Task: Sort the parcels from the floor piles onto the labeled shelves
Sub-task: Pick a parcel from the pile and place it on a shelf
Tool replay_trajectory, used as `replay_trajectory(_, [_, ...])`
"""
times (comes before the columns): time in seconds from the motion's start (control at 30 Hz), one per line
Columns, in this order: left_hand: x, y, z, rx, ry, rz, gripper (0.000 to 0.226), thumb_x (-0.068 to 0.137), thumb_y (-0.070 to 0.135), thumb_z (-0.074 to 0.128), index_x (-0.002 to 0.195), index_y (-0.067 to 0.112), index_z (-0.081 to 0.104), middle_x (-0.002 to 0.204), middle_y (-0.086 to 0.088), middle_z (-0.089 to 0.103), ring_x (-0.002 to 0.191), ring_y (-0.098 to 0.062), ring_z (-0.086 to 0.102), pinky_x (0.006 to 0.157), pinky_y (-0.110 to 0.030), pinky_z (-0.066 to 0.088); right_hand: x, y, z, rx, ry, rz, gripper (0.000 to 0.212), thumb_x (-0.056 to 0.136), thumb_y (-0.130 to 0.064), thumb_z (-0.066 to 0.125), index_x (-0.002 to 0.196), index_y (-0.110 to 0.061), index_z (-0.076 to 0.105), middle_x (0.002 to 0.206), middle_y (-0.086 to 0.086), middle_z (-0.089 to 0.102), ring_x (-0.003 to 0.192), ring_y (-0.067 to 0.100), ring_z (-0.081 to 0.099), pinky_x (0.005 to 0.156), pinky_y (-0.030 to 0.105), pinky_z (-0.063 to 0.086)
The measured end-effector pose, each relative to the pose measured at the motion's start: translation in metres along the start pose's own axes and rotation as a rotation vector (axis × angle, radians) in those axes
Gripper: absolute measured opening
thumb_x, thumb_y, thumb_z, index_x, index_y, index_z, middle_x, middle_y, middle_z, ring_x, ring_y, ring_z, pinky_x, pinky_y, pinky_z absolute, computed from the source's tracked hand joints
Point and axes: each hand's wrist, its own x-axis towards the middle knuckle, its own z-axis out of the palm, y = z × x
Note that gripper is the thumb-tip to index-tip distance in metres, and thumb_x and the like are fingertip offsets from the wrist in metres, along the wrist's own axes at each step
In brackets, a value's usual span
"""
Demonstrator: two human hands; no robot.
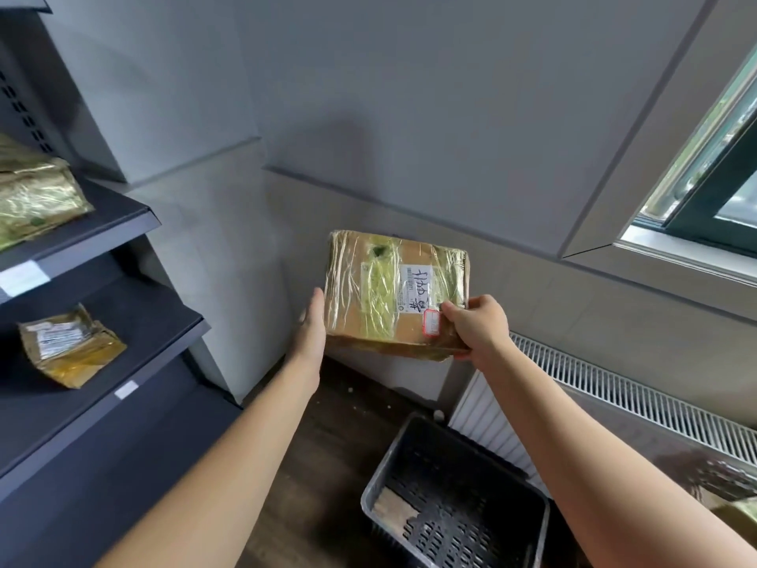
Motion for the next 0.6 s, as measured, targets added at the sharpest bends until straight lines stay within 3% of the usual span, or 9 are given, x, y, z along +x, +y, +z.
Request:
replay_trajectory(0.1, [-0.003, 0.002, 0.003, 0.038, 0.07, 0.115, 0.042, 0.092, 0.053, 0.056, 0.126, 0.028, 0.05, 0.127, 0.002, 0.054, 0.121, -0.024, 0.051, 0.104, -0.043, 0.044, -0.004, -0.007, 0.009, 0.055, 0.026, -0.006, 0.038, 0.085, -0.033, 0.073, 0.106, -0.01, 0.052, 0.095, 0.008, 0.063, 0.081, 0.026, 0.067, 0.067, 0.052, 0.06])
replay_trajectory(0.17, [-0.003, 0.006, 0.006, -0.065, 0.13, 0.09, 0.053, 0.085, 0.05, 0.068, 0.126, 0.025, 0.045, 0.119, 0.002, 0.054, 0.111, -0.022, 0.053, 0.101, -0.046, 0.048, -0.008, -0.01, 0.015, 0.085, 0.034, -0.006, 0.037, 0.086, -0.032, 0.072, 0.107, -0.009, 0.051, 0.097, 0.009, 0.063, 0.082, 0.025, 0.067, 0.068, 0.052, 0.06])
replay_trajectory(0.27, [-0.004, 0.013, 0.011, -0.28, 0.149, -0.033, 0.073, 0.078, 0.046, 0.078, 0.134, 0.017, 0.04, 0.121, -0.001, 0.051, 0.109, -0.023, 0.054, 0.095, -0.05, 0.053, -0.017, -0.015, 0.024, 0.137, 0.021, 0.015, 0.037, 0.089, -0.031, 0.07, 0.109, -0.008, 0.049, 0.098, 0.009, 0.061, 0.082, 0.024, 0.066, 0.055, 0.044, 0.06])
replay_trajectory(0.37, [-0.007, 0.017, 0.019, -0.363, 0.002, -0.077, 0.054, 0.079, 0.034, 0.08, 0.12, 0.009, 0.053, 0.114, -0.009, 0.065, 0.101, -0.025, 0.065, 0.084, -0.046, 0.059, -0.026, -0.017, 0.034, 0.193, -0.018, 0.039, 0.034, 0.092, -0.029, 0.066, 0.109, -0.009, 0.045, 0.095, 0.004, 0.057, 0.079, 0.02, 0.064, 0.047, 0.037, 0.057])
replay_trajectory(0.47, [-0.009, 0.02, 0.023, -0.261, -0.006, -0.022, 0.042, 0.081, 0.025, 0.08, 0.111, 0.011, 0.056, 0.112, -0.008, 0.068, 0.097, -0.022, 0.068, 0.082, -0.042, 0.06, -0.033, -0.024, 0.04, 0.199, -0.043, 0.021, 0.033, 0.094, -0.028, 0.065, 0.109, -0.012, 0.042, 0.091, 0.0, 0.052, 0.077, 0.018, 0.062, 0.056, 0.042, 0.059])
replay_trajectory(0.6, [-0.007, 0.027, 0.013, -0.311, -0.027, -0.016, 0.029, 0.085, 0.014, 0.075, 0.108, 0.009, 0.058, 0.11, -0.01, 0.068, 0.092, -0.022, 0.068, 0.08, -0.042, 0.06, -0.03, -0.029, 0.042, 0.111, -0.096, 0.003, 0.042, 0.088, -0.031, 0.07, 0.113, -0.005, 0.048, 0.099, 0.009, 0.061, 0.082, 0.022, 0.065, 0.061, 0.052, 0.06])
